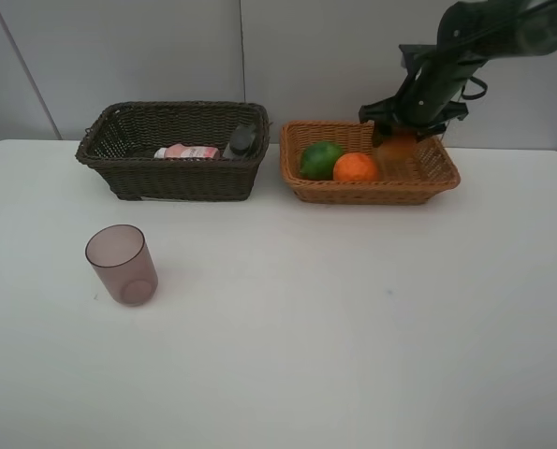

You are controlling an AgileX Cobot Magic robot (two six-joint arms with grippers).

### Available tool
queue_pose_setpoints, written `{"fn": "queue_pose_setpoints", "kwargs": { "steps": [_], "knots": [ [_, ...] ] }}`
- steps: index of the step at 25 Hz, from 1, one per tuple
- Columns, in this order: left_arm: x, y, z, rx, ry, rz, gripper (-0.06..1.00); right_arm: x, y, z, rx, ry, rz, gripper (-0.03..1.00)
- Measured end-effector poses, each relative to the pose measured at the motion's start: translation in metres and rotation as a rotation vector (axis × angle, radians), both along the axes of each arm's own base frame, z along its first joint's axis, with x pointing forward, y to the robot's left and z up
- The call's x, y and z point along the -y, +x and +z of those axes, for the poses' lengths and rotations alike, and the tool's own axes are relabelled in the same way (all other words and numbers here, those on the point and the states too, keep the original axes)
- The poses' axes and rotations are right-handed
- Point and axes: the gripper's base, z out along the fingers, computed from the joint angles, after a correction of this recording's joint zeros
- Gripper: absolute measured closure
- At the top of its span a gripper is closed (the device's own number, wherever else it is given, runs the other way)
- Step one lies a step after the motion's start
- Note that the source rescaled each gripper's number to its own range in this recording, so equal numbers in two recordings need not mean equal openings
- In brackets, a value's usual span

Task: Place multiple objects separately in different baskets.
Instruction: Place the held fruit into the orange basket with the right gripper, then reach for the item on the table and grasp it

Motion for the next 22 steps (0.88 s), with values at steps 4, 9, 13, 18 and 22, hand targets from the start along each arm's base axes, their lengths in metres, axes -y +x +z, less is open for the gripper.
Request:
{"fn": "queue_pose_setpoints", "kwargs": {
  "steps": [4, 9, 13, 18, 22],
  "knots": [
    [0.000, 0.000, 0.000, 0.000, 0.000, 0.000, -0.06, 0.000, 0.001, -0.012, -0.025, -0.005, 0.000, 0.52],
    [0.000, 0.000, 0.000, 0.000, 0.000, 0.000, -0.06, 0.000, 0.001, -0.012, -0.024, -0.001, -0.006, 0.29],
    [0.000, 0.000, 0.000, 0.000, 0.000, 0.000, -0.06, 0.000, 0.001, -0.012, -0.030, 0.007, -0.026, 0.08],
    [0.000, 0.000, 0.000, 0.000, 0.000, 0.000, -0.06, 0.001, -0.002, -0.010, -0.054, 0.004, -0.033, 0.04],
    [0.000, 0.000, 0.000, 0.000, 0.000, 0.000, -0.06, 0.001, -0.005, 0.002, -0.052, 0.015, -0.038, 0.04]
  ]
}}
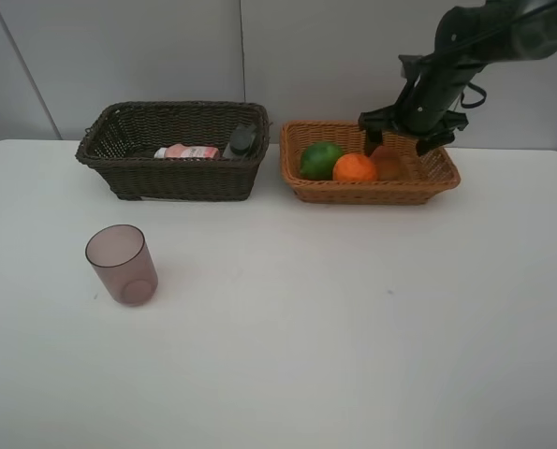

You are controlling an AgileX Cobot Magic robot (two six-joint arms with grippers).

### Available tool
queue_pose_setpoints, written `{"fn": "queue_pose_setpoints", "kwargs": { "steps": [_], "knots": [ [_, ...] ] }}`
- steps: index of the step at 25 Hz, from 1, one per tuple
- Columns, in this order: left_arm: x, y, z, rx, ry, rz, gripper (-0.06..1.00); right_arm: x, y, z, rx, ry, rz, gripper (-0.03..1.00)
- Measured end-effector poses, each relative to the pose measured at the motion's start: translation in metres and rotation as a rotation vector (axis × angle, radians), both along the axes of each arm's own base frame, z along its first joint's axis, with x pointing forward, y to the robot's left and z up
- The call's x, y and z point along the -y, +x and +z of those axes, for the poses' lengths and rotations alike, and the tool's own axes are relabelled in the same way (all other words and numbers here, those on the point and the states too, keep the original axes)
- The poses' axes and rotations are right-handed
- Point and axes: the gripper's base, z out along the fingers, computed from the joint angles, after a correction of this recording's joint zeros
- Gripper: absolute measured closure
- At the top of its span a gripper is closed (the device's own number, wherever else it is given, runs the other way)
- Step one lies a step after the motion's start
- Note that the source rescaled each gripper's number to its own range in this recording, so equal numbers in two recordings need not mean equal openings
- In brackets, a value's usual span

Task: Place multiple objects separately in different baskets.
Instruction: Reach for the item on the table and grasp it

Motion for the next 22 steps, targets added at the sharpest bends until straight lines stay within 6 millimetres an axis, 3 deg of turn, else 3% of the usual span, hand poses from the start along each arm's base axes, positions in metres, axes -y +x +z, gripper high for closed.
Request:
{"fn": "queue_pose_setpoints", "kwargs": {
  "steps": [7, 16, 19, 22],
  "knots": [
    [0.000, 0.000, 0.000, 0.000, 0.000, 0.000, -0.06, -0.010, -0.017, 0.039, -0.001, -0.002, 0.023, 0.04],
    [0.000, 0.000, 0.000, 0.000, 0.000, 0.000, -0.06, -0.081, -0.062, 0.061, -0.107, -0.029, 0.225, 0.04],
    [0.000, 0.000, 0.000, 0.000, 0.000, 0.000, -0.06, -0.079, -0.077, 0.066, -0.110, -0.013, 0.229, 0.04],
    [0.000, 0.000, 0.000, 0.000, 0.000, 0.000, -0.06, -0.064, -0.095, 0.071, -0.089, 0.001, 0.202, 0.04]
  ]
}}
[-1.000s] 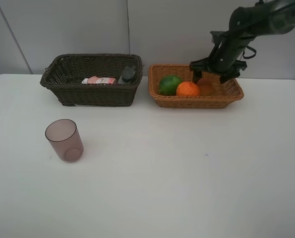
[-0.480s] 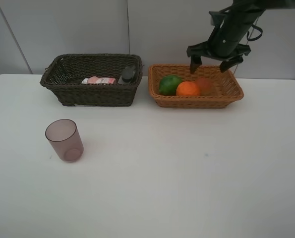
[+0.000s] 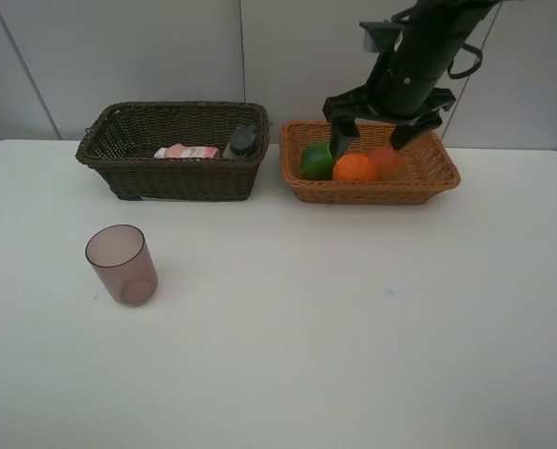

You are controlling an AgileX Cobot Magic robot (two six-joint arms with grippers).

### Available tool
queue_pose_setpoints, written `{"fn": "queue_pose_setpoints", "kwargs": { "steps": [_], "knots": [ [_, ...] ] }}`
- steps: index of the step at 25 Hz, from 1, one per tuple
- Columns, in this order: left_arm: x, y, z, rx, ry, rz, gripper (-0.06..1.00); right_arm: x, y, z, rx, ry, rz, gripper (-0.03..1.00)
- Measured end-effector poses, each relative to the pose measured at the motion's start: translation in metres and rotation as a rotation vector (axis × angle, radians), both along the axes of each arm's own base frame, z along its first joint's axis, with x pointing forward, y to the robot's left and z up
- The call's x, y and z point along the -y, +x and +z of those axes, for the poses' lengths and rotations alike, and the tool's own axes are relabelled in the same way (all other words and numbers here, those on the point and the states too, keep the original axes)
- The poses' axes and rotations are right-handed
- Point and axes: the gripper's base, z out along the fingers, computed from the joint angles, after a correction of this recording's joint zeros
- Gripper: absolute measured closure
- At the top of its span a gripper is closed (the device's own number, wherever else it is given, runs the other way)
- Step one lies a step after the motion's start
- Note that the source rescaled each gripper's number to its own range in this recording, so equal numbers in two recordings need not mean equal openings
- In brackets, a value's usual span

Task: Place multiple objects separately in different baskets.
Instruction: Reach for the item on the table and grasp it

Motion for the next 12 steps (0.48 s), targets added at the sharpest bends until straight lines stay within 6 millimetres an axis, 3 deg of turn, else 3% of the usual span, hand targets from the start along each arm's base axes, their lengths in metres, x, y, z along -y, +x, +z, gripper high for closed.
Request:
{"fn": "queue_pose_setpoints", "kwargs": {
  "steps": [5, 12],
  "knots": [
    [0.000, 0.000, 0.000, 0.000, 0.000, 0.000, -0.06, 0.047, -0.041, 0.021, 0.048, 0.027, -0.100, 0.04],
    [0.000, 0.000, 0.000, 0.000, 0.000, 0.000, -0.06, 0.113, -0.120, 0.088, 0.257, 0.068, -0.248, 0.04]
  ]
}}
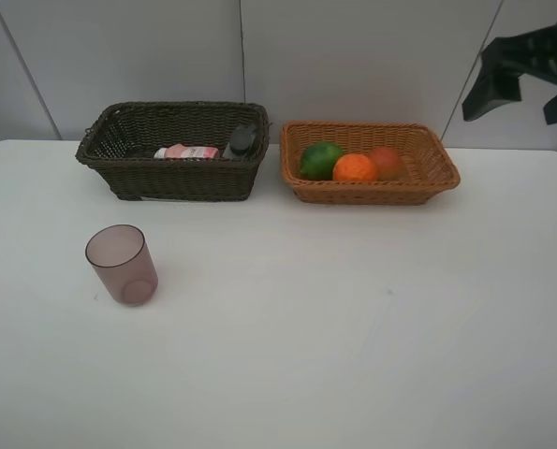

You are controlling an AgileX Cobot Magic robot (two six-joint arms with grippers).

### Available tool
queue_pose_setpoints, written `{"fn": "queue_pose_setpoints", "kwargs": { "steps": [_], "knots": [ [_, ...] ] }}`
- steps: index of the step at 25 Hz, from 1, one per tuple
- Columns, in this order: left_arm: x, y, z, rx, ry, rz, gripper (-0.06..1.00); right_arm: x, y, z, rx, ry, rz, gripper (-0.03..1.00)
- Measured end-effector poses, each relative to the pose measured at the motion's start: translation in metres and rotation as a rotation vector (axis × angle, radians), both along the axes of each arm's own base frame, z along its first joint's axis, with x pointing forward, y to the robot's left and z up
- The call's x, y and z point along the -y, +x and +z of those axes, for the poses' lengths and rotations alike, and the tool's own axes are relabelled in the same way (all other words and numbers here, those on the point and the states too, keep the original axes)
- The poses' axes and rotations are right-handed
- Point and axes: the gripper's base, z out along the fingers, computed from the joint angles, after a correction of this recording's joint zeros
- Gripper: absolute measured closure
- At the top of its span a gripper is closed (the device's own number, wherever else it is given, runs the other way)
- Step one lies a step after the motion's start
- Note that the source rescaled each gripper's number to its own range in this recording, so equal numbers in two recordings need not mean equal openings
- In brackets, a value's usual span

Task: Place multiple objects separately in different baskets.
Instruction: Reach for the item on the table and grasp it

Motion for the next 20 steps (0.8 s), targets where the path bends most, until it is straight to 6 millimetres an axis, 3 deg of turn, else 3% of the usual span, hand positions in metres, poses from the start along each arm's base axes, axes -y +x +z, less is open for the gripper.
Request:
{"fn": "queue_pose_setpoints", "kwargs": {
  "steps": [5, 10, 13, 20],
  "knots": [
    [0.000, 0.000, 0.000, 0.000, 0.000, 0.000, -0.06, 0.015, -0.073, 0.034, 0.196, 0.010, -0.011, 0.04],
    [0.000, 0.000, 0.000, 0.000, 0.000, 0.000, -0.06, 0.020, -0.141, 0.047, 0.374, 0.047, 0.033, 0.04],
    [0.000, 0.000, 0.000, 0.000, 0.000, 0.000, -0.06, 0.026, -0.174, 0.040, 0.429, 0.062, 0.046, 0.04],
    [0.000, 0.000, 0.000, 0.000, 0.000, 0.000, -0.06, 0.038, -0.229, 0.003, 0.504, 0.081, 0.045, 0.04]
  ]
}}
